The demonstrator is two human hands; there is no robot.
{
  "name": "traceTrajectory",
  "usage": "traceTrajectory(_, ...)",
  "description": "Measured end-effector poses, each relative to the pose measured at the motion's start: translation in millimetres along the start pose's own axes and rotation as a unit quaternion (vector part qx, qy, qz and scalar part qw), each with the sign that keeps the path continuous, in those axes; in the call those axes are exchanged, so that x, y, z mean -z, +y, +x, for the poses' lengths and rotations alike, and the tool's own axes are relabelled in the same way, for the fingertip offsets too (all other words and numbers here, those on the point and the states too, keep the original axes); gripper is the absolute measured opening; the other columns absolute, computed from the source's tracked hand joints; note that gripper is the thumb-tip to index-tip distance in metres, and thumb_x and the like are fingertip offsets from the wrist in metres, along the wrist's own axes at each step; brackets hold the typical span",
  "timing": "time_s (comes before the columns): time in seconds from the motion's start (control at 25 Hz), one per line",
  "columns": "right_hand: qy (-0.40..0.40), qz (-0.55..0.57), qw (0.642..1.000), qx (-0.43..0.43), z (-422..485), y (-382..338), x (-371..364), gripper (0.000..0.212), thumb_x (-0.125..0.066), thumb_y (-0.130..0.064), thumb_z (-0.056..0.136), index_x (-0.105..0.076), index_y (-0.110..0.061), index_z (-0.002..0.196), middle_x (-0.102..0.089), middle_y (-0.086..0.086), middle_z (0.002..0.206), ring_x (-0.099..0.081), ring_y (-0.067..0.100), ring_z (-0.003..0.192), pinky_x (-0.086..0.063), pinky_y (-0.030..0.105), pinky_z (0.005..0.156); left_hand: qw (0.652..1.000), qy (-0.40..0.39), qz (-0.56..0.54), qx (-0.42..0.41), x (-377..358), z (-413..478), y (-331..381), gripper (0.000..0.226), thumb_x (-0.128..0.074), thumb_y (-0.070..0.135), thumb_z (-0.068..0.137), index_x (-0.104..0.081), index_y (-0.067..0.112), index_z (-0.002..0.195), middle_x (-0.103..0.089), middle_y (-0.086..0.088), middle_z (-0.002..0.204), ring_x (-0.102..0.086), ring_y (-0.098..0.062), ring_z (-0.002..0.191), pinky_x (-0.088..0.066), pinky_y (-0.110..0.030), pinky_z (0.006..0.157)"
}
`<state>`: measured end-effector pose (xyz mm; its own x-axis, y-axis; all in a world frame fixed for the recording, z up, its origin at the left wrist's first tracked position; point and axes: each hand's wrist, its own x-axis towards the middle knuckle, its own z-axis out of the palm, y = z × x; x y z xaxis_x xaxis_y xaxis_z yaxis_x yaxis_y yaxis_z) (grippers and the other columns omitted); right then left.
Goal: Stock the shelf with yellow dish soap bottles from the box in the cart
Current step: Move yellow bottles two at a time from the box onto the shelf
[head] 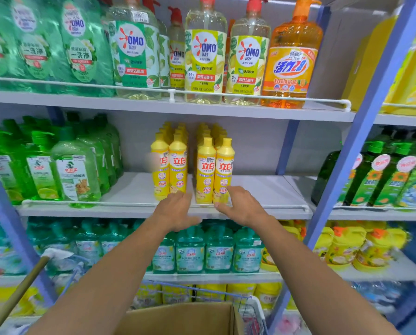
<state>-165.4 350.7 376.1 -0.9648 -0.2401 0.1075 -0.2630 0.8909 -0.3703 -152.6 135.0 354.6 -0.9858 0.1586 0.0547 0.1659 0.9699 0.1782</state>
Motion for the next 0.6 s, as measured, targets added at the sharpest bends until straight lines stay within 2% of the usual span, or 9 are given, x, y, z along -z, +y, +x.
traceTrajectory(0.08, -0.026, -0.075, 0.997, 0.021, -27, -21, -10, 0.064, -0.055, -0.06, 0.091, -0.046, -0.019, 0.139, -0.053, 0.011, 0.138, -0.049, 0.033, 0.127, -0.047, 0.048, 0.101, 0.997, -0.02, 0.067, -0.028, 2, -35, -11, 0.087, -0.056, 0.071, 0.083, -0.039, 0.013, 0.146, -0.047, -0.013, 0.146, -0.044, -0.032, 0.133, -0.041, -0.047, 0.107)
traceTrajectory(0.2, -0.034, -0.133, 0.989, 0.053, -66, -49, -28, 0.074, -0.05, -0.063, 0.094, -0.036, -0.017, 0.15, -0.041, 0.01, 0.152, -0.038, 0.031, 0.139, -0.043, 0.048, 0.107, 0.994, -0.013, 0.095, -0.048, -5, -83, -23, 0.092, -0.049, 0.074, 0.085, -0.032, 0.012, 0.151, -0.041, -0.015, 0.151, -0.04, -0.033, 0.137, -0.037, -0.047, 0.111)
traceTrajectory(0.32, -0.049, -0.135, 0.988, 0.047, -106, -66, -60, 0.08, -0.047, -0.064, 0.096, -0.027, -0.016, 0.157, -0.03, 0.009, 0.161, -0.027, 0.03, 0.148, -0.038, 0.048, 0.113, 0.995, -0.02, 0.086, -0.043, -27, -125, -39, 0.092, -0.047, 0.075, 0.084, -0.033, 0.012, 0.15, -0.044, -0.014, 0.148, -0.041, -0.033, 0.136, -0.037, -0.048, 0.111)
traceTrajectory(0.44, -0.088, -0.136, 0.986, 0.03, -135, -66, -108, 0.081, -0.046, -0.065, 0.096, -0.028, -0.015, 0.157, -0.031, 0.011, 0.16, -0.029, 0.032, 0.147, -0.039, 0.051, 0.112, 0.997, -0.039, 0.06, -0.039, -68, -159, -55, 0.086, -0.048, 0.074, 0.085, -0.04, 0.012, 0.144, -0.052, -0.015, 0.137, -0.047, -0.033, 0.128, -0.042, -0.048, 0.105)
traceTrajectory(0.6, -0.165, -0.127, 0.978, 0.01, -162, -46, -191, 0.081, -0.047, -0.064, 0.095, -0.026, -0.016, 0.157, -0.033, 0.012, 0.159, -0.031, 0.034, 0.146, -0.041, 0.053, 0.111, 0.991, -0.129, 0.019, 0.005, -149, -200, -75, 0.086, -0.051, 0.07, 0.087, -0.034, 0.014, 0.149, -0.043, -0.014, 0.149, -0.039, -0.034, 0.138, -0.036, -0.049, 0.112)
